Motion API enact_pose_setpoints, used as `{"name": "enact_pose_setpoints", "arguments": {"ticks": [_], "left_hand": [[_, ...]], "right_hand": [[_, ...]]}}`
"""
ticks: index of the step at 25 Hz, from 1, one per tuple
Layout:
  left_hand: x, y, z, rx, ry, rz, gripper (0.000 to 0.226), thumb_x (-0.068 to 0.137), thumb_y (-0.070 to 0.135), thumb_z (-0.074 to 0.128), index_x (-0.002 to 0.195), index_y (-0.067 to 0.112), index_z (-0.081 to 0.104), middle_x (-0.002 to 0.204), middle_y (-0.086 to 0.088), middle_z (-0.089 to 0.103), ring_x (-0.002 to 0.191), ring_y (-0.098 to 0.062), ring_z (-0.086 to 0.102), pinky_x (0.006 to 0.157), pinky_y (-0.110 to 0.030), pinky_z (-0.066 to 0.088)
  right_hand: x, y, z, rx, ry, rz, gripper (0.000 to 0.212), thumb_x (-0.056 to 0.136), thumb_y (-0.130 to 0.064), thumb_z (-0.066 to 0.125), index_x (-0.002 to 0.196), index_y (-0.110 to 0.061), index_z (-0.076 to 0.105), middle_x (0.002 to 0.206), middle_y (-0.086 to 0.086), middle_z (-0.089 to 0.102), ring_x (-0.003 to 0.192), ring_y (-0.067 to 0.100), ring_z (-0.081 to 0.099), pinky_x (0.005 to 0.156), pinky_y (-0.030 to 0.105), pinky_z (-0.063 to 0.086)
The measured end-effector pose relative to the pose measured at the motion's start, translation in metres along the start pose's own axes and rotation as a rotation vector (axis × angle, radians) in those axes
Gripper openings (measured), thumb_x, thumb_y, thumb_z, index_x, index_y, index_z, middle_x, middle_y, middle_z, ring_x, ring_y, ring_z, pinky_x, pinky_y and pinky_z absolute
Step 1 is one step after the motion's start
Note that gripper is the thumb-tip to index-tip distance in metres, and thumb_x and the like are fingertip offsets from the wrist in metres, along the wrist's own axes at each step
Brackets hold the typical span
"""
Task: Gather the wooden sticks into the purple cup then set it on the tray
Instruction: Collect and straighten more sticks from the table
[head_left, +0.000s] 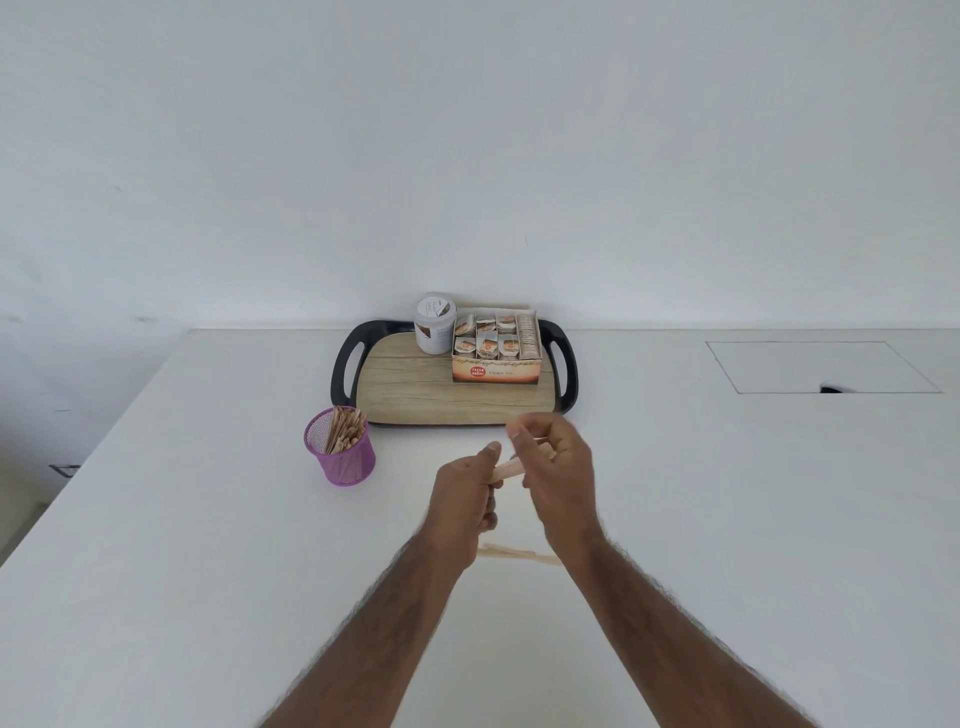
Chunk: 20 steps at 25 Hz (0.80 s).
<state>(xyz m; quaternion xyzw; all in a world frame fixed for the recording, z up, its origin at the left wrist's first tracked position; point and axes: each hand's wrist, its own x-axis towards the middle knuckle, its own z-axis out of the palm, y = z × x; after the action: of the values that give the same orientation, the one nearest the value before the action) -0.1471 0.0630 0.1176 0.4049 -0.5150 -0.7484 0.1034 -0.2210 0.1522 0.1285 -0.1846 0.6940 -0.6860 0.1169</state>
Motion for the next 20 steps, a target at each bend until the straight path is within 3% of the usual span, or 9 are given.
{"name": "enact_pose_setpoints", "arguments": {"ticks": [3,5,11,14,16,20], "left_hand": [[0.002,0.005,-0.004,0.148,0.146,0.105,0.043,0.101,0.038,0.059,0.072,0.007,0.062,0.051,0.004,0.04,0.04,-0.009,0.034,0.042,-0.024,0.031],[-0.002,0.004,0.001,0.156,0.145,0.155,0.045,0.102,0.039,0.057,0.07,0.007,0.062,0.052,0.003,0.041,0.041,-0.01,0.035,0.042,-0.025,0.031],[-0.005,0.004,0.0,0.292,0.135,0.33,0.044,0.103,0.036,0.056,0.069,0.009,0.059,0.057,-0.004,0.04,0.05,-0.016,0.036,0.052,-0.035,0.036],[-0.004,0.005,-0.002,0.262,0.083,0.335,0.018,0.101,0.02,0.052,0.107,0.023,0.068,0.059,0.003,0.048,0.047,-0.008,0.041,0.042,-0.027,0.039],[-0.002,0.006,-0.007,0.219,0.058,0.3,0.038,0.098,0.013,0.046,0.128,0.036,0.053,0.068,-0.003,0.047,0.051,-0.009,0.042,0.042,-0.026,0.039],[0.004,0.003,-0.019,0.203,0.099,0.317,0.052,0.099,0.01,0.043,0.14,0.042,0.042,0.069,-0.006,0.044,0.052,-0.012,0.04,0.045,-0.03,0.038]], "right_hand": [[0.004,0.0,-0.006,0.03,0.047,0.039,0.022,0.1,-0.028,0.059,0.086,-0.012,0.066,0.074,0.005,0.066,0.06,0.017,0.056,0.049,0.028,0.044],[0.001,0.002,0.0,-0.002,0.008,0.087,0.035,0.104,-0.028,0.052,0.078,-0.007,0.063,0.064,0.005,0.061,0.052,0.017,0.053,0.044,0.027,0.041],[0.001,0.007,0.0,-0.149,-0.001,0.127,0.038,0.104,-0.027,0.049,0.075,-0.005,0.061,0.06,-0.002,0.054,0.054,0.009,0.046,0.05,0.026,0.038],[-0.002,0.01,-0.002,-0.18,-0.064,0.169,0.04,0.104,-0.027,0.048,0.077,0.002,0.055,0.059,-0.001,0.048,0.054,0.011,0.041,0.051,0.03,0.035],[-0.004,0.007,-0.005,-0.169,-0.111,0.184,0.041,0.104,-0.028,0.049,0.073,-0.001,0.052,0.057,-0.002,0.044,0.053,0.012,0.038,0.05,0.029,0.033],[0.001,-0.003,-0.016,-0.219,-0.396,0.409,0.041,0.104,-0.035,0.048,0.075,-0.011,0.065,0.053,-0.001,0.048,0.043,0.012,0.034,0.041,0.022,0.027]]}}
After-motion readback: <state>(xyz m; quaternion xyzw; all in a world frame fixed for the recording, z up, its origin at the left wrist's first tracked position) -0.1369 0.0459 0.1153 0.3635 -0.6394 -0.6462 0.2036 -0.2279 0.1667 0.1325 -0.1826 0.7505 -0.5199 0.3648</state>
